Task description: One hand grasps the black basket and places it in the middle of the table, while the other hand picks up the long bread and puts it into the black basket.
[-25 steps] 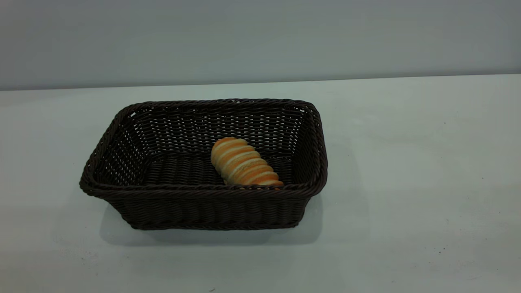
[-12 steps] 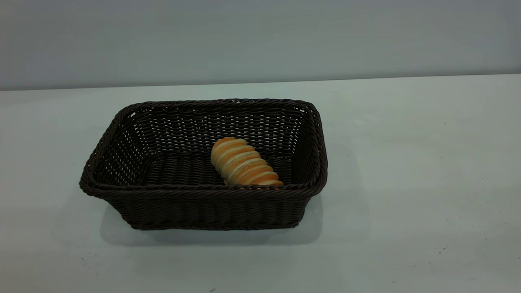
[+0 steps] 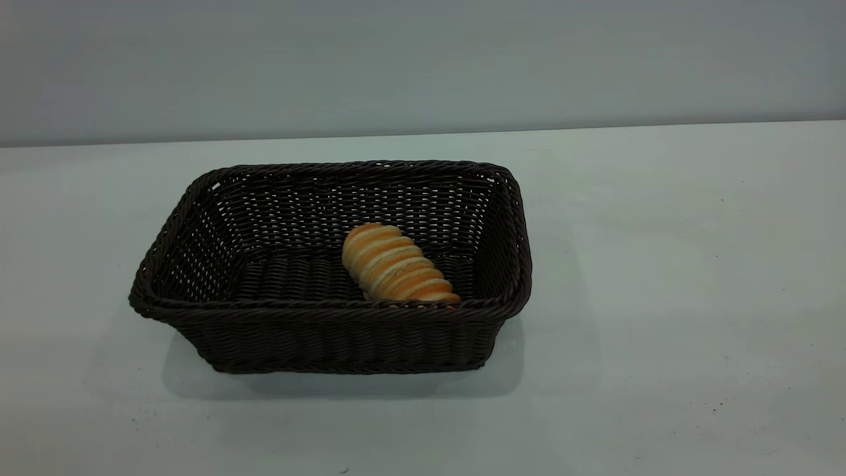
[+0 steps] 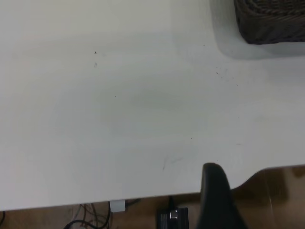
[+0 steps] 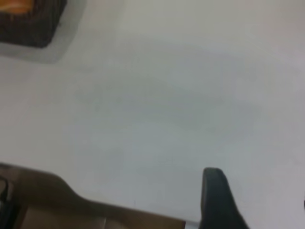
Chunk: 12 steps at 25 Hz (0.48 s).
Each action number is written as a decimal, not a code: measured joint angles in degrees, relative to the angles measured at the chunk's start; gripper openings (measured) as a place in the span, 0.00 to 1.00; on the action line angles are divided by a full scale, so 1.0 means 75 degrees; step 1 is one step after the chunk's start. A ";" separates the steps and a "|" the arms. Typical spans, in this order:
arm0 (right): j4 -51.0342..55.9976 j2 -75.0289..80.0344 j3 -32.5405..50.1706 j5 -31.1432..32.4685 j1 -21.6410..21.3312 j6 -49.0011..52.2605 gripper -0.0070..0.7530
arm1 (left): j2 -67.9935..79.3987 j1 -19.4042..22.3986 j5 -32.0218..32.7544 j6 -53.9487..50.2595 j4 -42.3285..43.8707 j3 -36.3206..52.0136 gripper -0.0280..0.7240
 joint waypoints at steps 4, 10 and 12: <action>0.0040 -0.0420 0.0000 0.0009 -0.0581 0.0000 0.55 | -0.0155 0.0106 0.0000 0.0000 -0.0008 0.0000 0.72; 0.0040 -0.0437 0.0000 0.0025 -0.1262 0.0008 0.55 | -0.1088 0.0168 0.0011 0.0000 -0.0015 0.0000 0.72; 0.0040 -0.0437 0.0000 0.0025 -0.1264 0.0008 0.55 | -0.1232 0.0168 0.0035 0.0000 -0.0015 0.0000 0.72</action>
